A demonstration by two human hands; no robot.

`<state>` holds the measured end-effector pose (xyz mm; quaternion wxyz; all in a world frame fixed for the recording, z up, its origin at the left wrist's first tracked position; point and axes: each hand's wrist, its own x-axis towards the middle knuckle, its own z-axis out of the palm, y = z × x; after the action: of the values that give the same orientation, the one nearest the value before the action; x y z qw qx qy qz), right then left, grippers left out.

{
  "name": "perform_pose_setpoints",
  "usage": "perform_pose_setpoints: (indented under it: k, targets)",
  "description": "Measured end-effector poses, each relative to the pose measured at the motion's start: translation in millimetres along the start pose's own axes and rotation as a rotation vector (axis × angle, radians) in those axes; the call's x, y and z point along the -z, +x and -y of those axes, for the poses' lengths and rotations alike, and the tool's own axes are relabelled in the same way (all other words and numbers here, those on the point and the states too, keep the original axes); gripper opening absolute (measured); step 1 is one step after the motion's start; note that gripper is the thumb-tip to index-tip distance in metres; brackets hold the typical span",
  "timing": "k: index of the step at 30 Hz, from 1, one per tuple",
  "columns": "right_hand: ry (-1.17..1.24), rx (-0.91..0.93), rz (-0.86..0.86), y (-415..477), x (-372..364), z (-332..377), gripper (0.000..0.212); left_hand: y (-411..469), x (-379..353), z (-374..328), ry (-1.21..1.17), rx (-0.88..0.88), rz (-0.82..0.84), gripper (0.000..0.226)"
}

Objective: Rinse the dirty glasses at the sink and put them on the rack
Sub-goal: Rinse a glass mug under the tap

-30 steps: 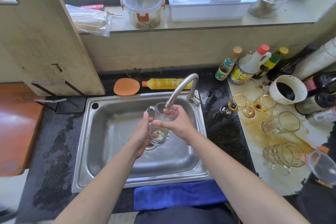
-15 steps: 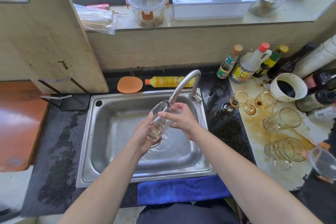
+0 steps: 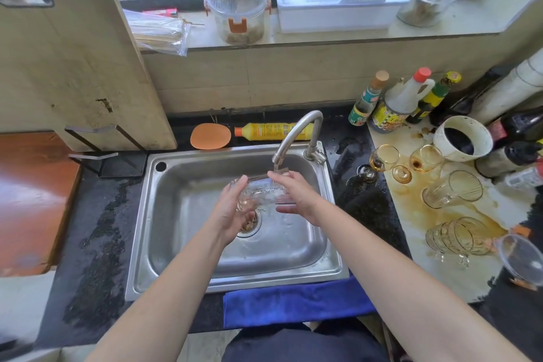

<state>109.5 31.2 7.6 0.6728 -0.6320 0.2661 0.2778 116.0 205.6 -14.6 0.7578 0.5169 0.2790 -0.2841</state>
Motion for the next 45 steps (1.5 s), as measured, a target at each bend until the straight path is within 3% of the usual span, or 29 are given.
perform_pose_setpoints:
  k: [4, 8, 14, 18, 28, 30, 35, 41, 45]
  targets:
    - [0.083, 0.013, -0.011, 0, 3, -7, 0.065, 1, -14, -3, 0.046, -0.022, -0.149, 0.074]
    - [0.123, -0.038, -0.040, -2, 7, -10, 0.059, -4, -28, 1, 0.171, -0.177, -0.244, 0.062]
    - [0.101, -0.094, -0.038, -9, 19, -20, 0.063, -2, -31, 1, 0.834, -0.541, -0.314, 0.071]
    - [0.090, -0.105, -0.014, -11, 23, -25, 0.066, -5, -43, -2, 0.946, -0.627, -0.301, 0.080]
    - [-0.047, -0.076, -0.009, -12, 40, -45, 0.067, -5, -53, 3, 1.075, -0.690, -0.137, 0.075]
    - [-0.155, -0.021, -0.059, -12, 39, -47, 0.066, -8, -46, 3, 1.088, -0.707, -0.141, 0.073]
    - [-0.983, 0.301, -0.301, -22, 32, -53, 0.068, -26, -12, -12, 1.156, -0.756, -0.207, 0.078]
    - [-1.240, 0.370, -0.423, -37, 8, -67, 0.074, -45, 41, -36, 1.199, -0.896, -0.277, 0.076]
    - [-1.232, 0.387, -0.559, -51, -8, -90, 0.075, -49, 65, -31, 1.178, -0.939, -0.296, 0.077]
